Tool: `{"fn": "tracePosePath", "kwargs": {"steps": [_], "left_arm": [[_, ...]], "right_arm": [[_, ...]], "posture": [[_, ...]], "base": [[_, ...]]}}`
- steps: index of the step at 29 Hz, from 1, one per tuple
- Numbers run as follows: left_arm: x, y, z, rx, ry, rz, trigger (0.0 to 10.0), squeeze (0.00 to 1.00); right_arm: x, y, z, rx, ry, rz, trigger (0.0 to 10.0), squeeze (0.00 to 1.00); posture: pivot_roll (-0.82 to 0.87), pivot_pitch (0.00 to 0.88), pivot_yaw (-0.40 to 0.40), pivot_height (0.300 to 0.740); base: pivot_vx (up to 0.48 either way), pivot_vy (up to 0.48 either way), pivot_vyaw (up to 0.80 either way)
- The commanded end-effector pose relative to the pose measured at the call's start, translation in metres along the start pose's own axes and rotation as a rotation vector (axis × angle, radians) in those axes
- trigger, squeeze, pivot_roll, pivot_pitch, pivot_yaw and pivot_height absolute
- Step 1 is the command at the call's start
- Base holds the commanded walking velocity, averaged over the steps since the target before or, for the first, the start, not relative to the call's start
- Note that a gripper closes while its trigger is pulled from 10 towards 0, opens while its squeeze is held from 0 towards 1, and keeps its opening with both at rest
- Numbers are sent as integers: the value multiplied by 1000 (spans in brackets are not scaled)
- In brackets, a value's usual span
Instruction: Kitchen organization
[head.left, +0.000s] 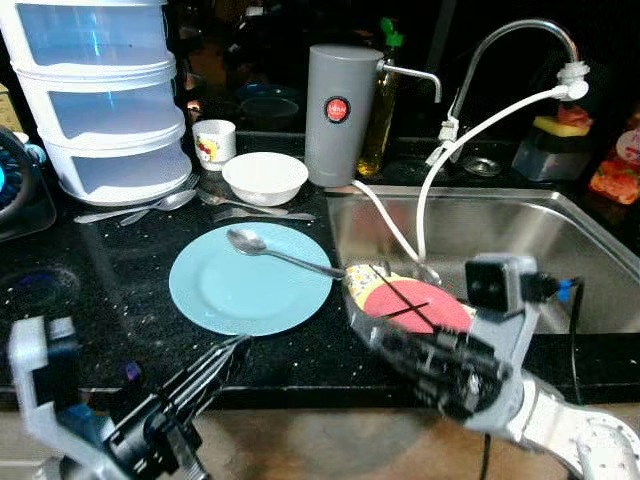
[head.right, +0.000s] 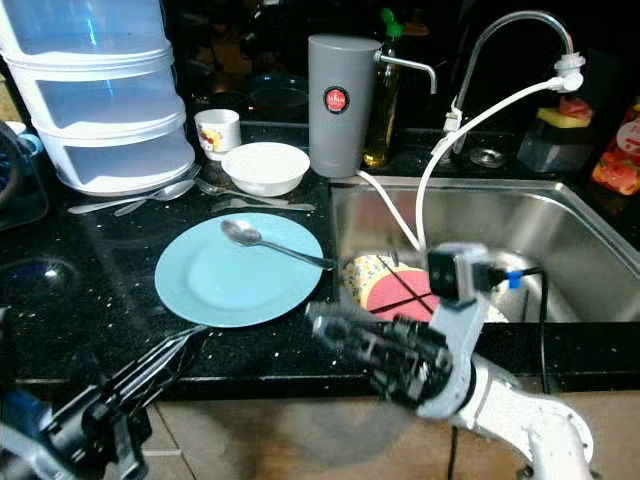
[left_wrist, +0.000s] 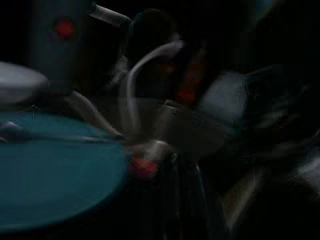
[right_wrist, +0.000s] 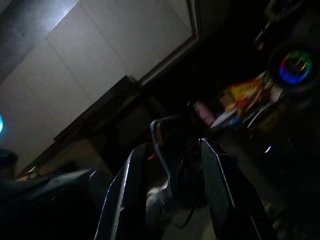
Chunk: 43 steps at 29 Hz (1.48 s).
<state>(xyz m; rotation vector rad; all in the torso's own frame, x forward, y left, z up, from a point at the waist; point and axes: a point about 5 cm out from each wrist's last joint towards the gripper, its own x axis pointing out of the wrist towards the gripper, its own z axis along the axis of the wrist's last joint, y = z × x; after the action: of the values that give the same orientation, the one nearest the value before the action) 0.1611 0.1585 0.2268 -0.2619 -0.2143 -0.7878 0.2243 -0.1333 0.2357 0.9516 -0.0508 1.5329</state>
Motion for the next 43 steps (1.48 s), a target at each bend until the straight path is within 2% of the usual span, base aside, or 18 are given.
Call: {"fn": "tracePosePath", "kwargs": {"steps": [1,2,5,8,11,14,15,16,17,18,25,28,31,33,34,41,42,43], "left_arm": [[5,29,-3,214,102,201,10000,0],[9,42,1,270,113,291,10000,0],[11,50,4,292,116,346,10000,0],[21,82,23,378,72,536,10000,0],[30,97,31,392,69,591,10000,0],[34,100,32,403,73,595,10000,0],[40,105,32,420,80,600,10000,0],[45,109,33,433,91,606,10000,624],[48,113,33,441,102,613,10000,624],[52,119,34,432,113,617,10000,1000],[61,141,33,365,172,683,10000,1000],[56,163,27,288,214,781,10000,1000],[53,167,25,267,231,792,10000,1000],[49,171,20,241,254,793,10000,1000],[46,172,17,225,261,792,10000,0],[39,175,6,191,313,802,10000,0],[38,176,2,185,333,810,10000,0],[38,176,2,185,333,810,10000,0]], "right_arm": [[5,-12,13,-139,-14,-135,10000,0],[9,-21,17,-195,11,-220,10000,0],[12,-26,19,-226,30,-273,10000,0],[25,-43,39,-343,16,-403,10000,0],[28,-60,56,-446,-8,-534,10000,0],[27,-69,62,-482,-19,-600,10000,0],[25,-80,67,-526,-34,-678,10000,0],[23,-89,69,-564,-35,-745,10000,0],[21,-97,71,-587,-41,-806,10000,0],[21,-105,73,-621,-34,-861,10000,0],[31,-125,72,-697,-2,-956,10000,0],[41,-137,72,-728,-3,-986,10000,0],[42,-139,72,-739,-3,-986,10000,0],[45,-142,74,-758,-22,-986,10000,71],[46,-143,75,-754,-37,-981,10000,1000],[52,-148,72,-794,9,-940,10000,1000],[55,-150,69,-805,20,-927,10000,0],[55,-150,69,-805,20,-927,10000,0]], "posture": [[100,19,-52,740],[101,17,-49,740],[101,17,-49,740],[102,13,-50,740],[95,8,-48,740],[95,8,-48,740],[98,6,-46,740],[99,4,-41,740],[100,3,-41,740],[101,2,-37,740],[100,5,-29,740],[105,15,-30,740],[105,15,-30,740],[106,25,-31,740],[106,25,-31,740],[107,40,-35,740],[108,44,-37,740],[108,44,-37,740]], "base": [[0,0,0],[0,0,0],[0,0,0],[0,0,0],[0,0,0],[0,0,0],[0,0,0],[0,0,0],[0,0,0],[0,0,0],[0,0,0],[0,0,0],[0,0,0],[0,0,0],[0,0,0],[0,0,0],[0,0,0],[0,0,0]]}}
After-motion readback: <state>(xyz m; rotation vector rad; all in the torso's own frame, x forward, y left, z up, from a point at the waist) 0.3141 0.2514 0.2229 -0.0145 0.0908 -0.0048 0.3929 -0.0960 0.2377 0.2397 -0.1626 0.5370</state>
